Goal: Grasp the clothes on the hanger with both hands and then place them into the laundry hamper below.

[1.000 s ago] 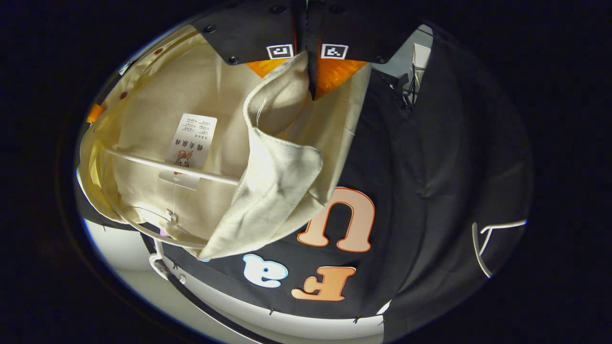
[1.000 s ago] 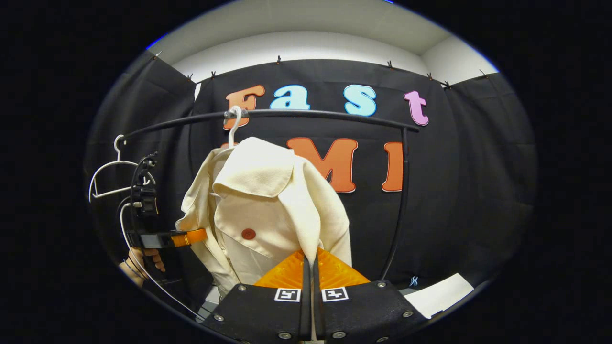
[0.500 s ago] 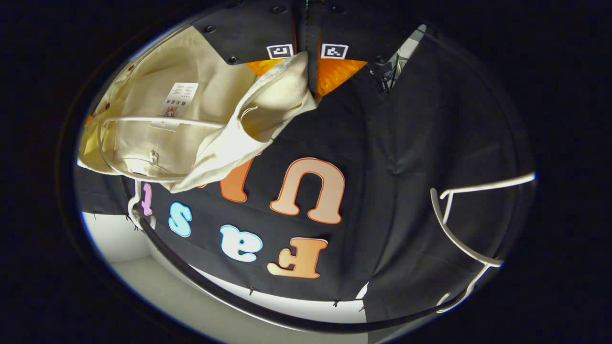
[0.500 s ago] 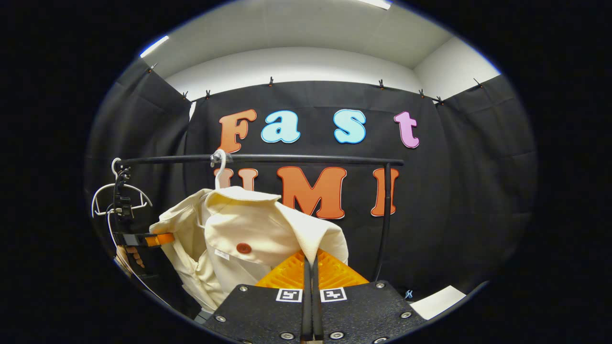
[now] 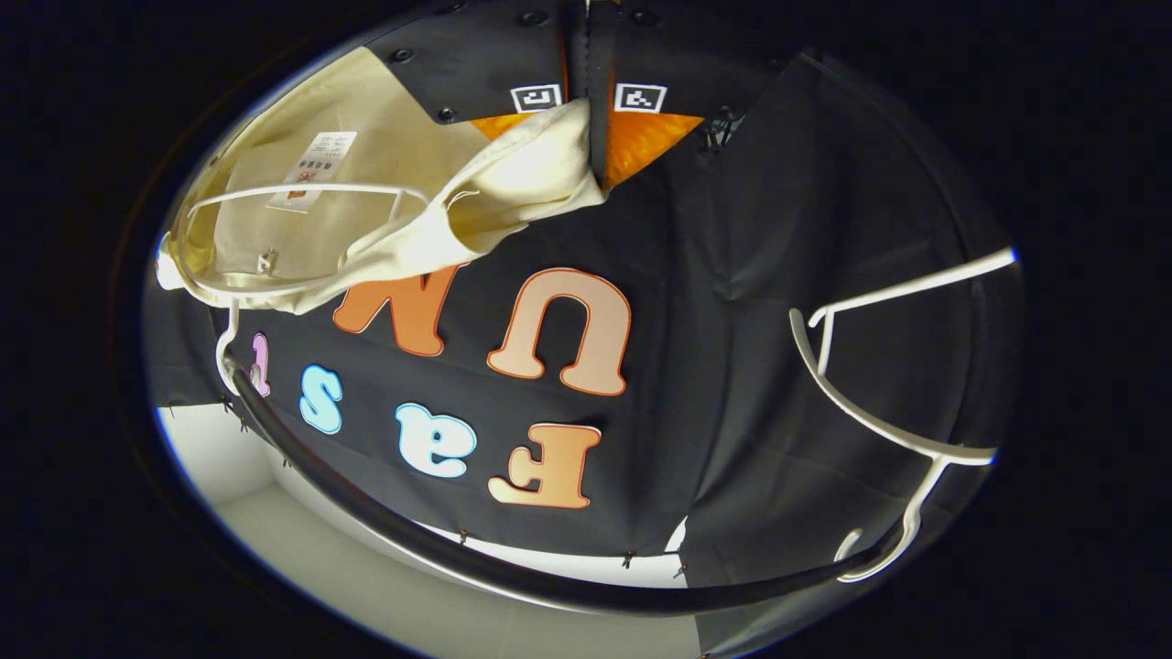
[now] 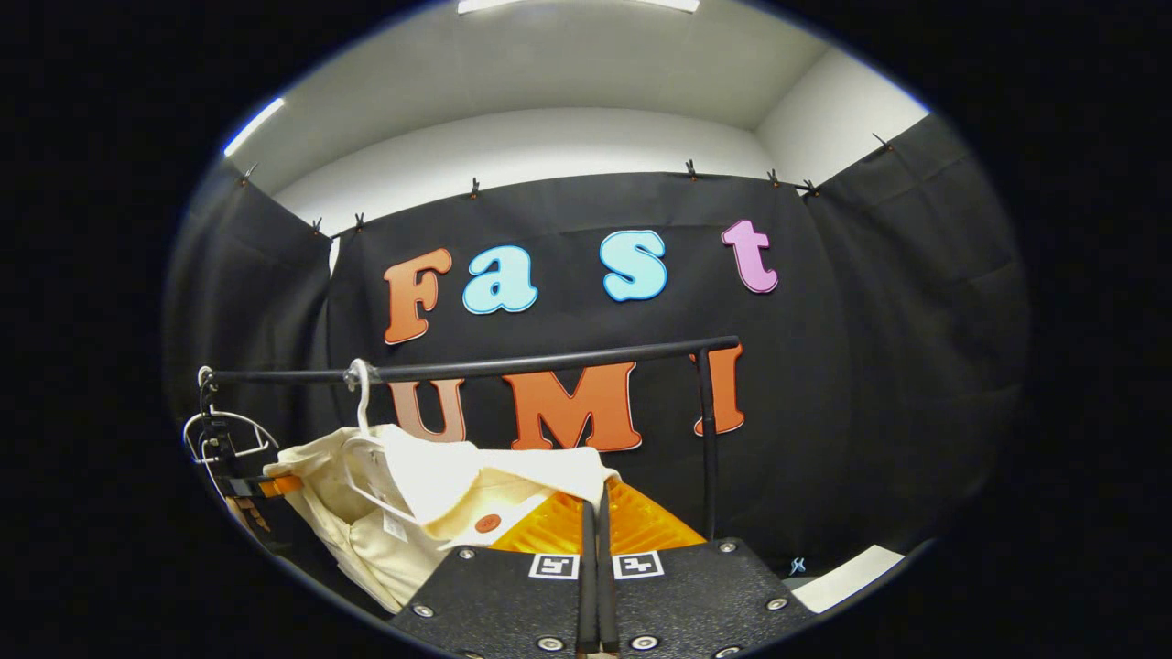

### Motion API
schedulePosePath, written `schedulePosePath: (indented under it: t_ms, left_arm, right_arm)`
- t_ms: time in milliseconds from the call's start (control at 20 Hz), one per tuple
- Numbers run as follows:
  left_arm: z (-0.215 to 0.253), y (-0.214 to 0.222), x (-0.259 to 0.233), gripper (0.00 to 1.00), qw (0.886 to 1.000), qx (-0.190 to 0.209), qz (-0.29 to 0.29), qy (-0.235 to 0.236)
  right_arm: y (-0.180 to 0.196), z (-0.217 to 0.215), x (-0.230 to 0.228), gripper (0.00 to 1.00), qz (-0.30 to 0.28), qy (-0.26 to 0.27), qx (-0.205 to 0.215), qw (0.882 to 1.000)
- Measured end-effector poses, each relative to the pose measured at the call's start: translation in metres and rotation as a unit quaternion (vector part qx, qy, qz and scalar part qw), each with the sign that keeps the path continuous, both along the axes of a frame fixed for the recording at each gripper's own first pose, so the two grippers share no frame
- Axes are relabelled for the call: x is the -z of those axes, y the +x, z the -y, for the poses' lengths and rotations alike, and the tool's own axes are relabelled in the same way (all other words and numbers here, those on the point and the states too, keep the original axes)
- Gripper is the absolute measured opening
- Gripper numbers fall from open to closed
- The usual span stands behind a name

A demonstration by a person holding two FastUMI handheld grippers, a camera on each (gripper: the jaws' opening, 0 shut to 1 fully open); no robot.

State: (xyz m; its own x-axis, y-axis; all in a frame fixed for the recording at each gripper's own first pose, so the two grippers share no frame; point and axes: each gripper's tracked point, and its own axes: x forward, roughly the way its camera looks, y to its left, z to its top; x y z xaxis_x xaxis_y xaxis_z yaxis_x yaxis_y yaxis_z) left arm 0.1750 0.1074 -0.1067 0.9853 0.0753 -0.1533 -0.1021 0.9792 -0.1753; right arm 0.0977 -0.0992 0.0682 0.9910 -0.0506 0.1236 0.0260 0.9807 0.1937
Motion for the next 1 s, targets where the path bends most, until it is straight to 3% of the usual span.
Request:
schedulePosePath:
  t_ms: [250,300,350,500,1000]
  left_arm:
    - [-0.014,0.012,-0.013,0.07,1.000,-0.020,0.014,0.004]
    - [-0.018,0.014,-0.014,0.07,0.999,-0.028,0.018,0.005]
    - [-0.021,0.016,-0.016,0.07,0.999,-0.036,0.021,0.005]
    - [-0.028,0.021,-0.012,0.07,0.999,-0.050,0.015,-0.013]
    - [-0.033,0.022,0.008,0.07,0.998,-0.062,-0.022,0.015]
  right_arm:
    - [0.031,0.013,0.008,0.00,-0.012,0.019,-0.019,1.000]
    - [0.037,0.013,0.013,0.06,-0.017,0.020,-0.026,0.999]
    - [0.040,0.009,0.017,0.00,-0.018,0.023,-0.038,0.999]
    - [0.050,0.000,0.033,0.00,-0.018,0.074,-0.093,0.993]
    - [0.097,0.008,0.121,0.00,-0.068,0.103,-0.105,0.987]
